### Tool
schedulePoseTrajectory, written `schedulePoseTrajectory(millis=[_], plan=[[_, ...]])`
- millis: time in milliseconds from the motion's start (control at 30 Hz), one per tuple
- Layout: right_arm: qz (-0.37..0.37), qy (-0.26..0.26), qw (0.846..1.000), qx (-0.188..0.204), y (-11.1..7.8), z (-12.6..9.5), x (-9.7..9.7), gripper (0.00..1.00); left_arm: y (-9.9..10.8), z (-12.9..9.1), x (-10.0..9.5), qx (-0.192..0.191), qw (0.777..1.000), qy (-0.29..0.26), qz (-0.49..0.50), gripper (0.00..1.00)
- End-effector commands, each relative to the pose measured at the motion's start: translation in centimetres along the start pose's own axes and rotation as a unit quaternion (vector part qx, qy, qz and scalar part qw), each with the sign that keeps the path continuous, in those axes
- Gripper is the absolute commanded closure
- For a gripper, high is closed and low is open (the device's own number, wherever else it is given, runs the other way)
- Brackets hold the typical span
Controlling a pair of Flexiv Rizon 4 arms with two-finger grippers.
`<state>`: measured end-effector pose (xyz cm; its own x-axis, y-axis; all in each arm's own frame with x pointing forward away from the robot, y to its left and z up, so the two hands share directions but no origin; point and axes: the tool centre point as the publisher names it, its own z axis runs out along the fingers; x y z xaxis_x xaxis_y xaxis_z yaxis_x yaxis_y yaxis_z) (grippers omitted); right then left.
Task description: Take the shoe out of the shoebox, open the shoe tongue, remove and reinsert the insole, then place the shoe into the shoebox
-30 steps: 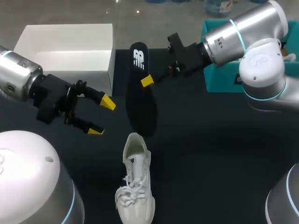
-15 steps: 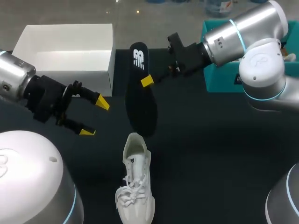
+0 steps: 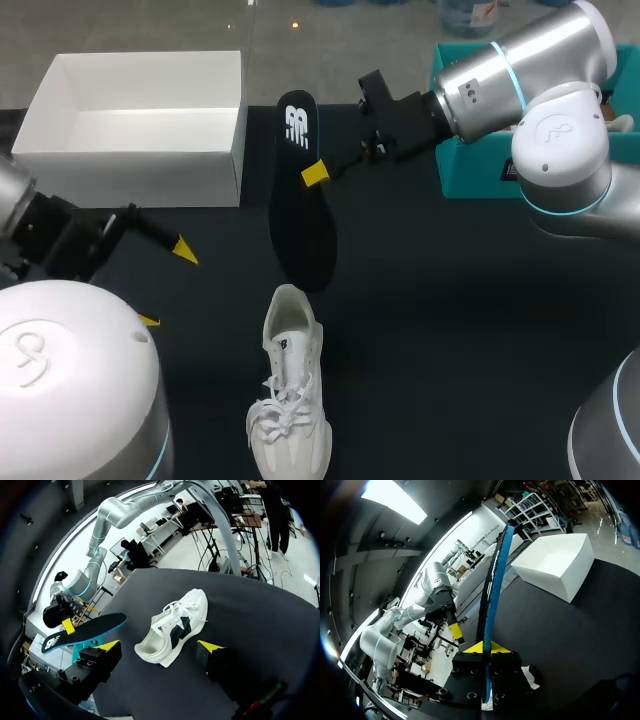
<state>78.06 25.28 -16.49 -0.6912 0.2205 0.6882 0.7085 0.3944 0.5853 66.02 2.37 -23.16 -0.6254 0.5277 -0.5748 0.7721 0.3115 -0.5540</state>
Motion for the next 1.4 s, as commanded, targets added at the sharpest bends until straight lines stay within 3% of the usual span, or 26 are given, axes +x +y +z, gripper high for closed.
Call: schedulePoseTrajectory(millis=[33, 267, 633, 767, 900, 1200, 1400], plan=[[0.0, -0.001, 1.0, 0.001, 0.1, 0.2, 0.0, 1.0, -0.3, -0.6, 0.8, -0.074, 0.99, 0.057, -0.101, 0.0], [0.0, -0.001, 1.0, 0.001, 0.1, 0.2, 0.0, 1.0, 1.9, -1.2, 2.7, -0.067, 0.983, 0.069, -0.158, 0.0], [0.0, -0.001, 1.0, 0.001, 0.1, 0.2, 0.0, 1.0, 1.9, -1.2, 2.7, -0.067, 0.983, 0.069, -0.158, 0.0], [0.0, -0.001, 1.0, 0.001, 0.1, 0.2, 0.0, 1.0, 2.2, -1.1, 2.2, -0.113, 0.974, 0.087, -0.174, 0.0], [0.0, -0.001, 1.0, 0.001, 0.1, 0.2, 0.0, 1.0, 3.4, -1.7, 3.2, -0.133, 0.964, 0.099, -0.207, 0.0], [0.0, -0.001, 1.0, 0.001, 0.1, 0.2, 0.0, 1.0, 4.8, -2.3, 5.4, -0.119, 0.958, 0.097, -0.241, 0.0], [0.0, -0.001, 1.0, 0.001, 0.1, 0.2, 0.0, 1.0, 5.3, -2.4, 5.9, -0.129, 0.951, 0.101, -0.263, 0.0]])
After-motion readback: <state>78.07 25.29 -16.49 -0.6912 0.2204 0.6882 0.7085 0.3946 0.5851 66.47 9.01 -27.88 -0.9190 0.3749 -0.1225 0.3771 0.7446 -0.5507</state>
